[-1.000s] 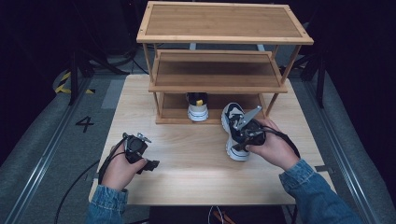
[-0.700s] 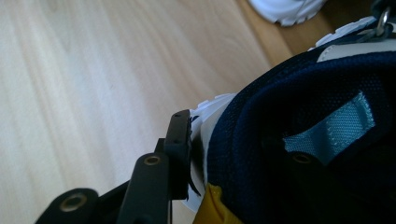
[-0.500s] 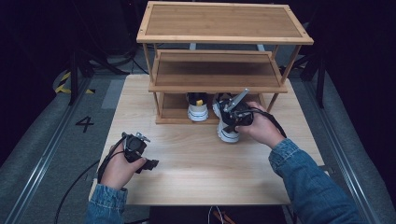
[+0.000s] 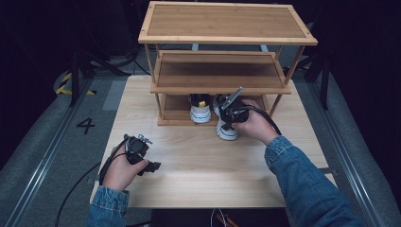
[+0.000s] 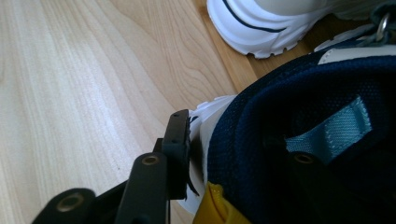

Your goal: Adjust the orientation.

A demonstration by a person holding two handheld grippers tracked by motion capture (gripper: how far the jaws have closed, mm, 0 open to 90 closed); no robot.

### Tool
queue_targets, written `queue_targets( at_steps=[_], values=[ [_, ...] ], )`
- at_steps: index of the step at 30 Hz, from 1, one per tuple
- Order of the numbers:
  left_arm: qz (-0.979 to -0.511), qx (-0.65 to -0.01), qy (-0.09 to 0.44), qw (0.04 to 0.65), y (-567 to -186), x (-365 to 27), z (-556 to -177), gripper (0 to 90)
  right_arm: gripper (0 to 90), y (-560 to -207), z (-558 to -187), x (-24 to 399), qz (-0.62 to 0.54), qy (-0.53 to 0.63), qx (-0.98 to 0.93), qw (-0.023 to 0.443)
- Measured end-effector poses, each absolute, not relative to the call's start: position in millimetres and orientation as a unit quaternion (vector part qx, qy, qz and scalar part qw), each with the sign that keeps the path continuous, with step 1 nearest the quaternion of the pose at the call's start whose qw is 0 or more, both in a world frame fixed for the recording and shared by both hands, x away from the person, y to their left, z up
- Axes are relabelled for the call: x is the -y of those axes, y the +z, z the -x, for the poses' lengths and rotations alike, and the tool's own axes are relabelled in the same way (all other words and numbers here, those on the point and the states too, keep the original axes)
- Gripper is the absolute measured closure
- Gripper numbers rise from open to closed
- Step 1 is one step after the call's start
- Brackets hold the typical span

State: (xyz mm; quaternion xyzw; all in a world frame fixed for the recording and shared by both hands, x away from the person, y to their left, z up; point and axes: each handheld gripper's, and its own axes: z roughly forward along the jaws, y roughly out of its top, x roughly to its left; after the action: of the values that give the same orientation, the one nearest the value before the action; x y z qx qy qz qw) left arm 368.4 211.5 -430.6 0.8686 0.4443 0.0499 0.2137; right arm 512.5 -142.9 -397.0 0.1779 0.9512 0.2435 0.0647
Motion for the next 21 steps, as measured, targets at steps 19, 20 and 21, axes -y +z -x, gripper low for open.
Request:
queue_targets(
  at_steps=[19, 20, 21],
  values=[
    [-0.878, -0.422, 0.048, 0.221, -425.2, -193.6, -381.9, 23.5, 45.6, -364.6, -481.2, 163.7, -0.229, 0.334, -0.900, 0.164],
    [-0.878, -0.422, 0.047, 0.220, -424.8, -192.0, -382.5, 23.5, 44.5, -362.3, -477.3, 167.7, -0.251, 0.346, -0.890, 0.160],
    [-0.878, -0.422, 0.047, 0.220, -424.8, -192.0, -382.5, 23.5, 44.5, -362.3, -477.3, 167.7, -0.251, 0.346, -0.890, 0.160]
  ],
)
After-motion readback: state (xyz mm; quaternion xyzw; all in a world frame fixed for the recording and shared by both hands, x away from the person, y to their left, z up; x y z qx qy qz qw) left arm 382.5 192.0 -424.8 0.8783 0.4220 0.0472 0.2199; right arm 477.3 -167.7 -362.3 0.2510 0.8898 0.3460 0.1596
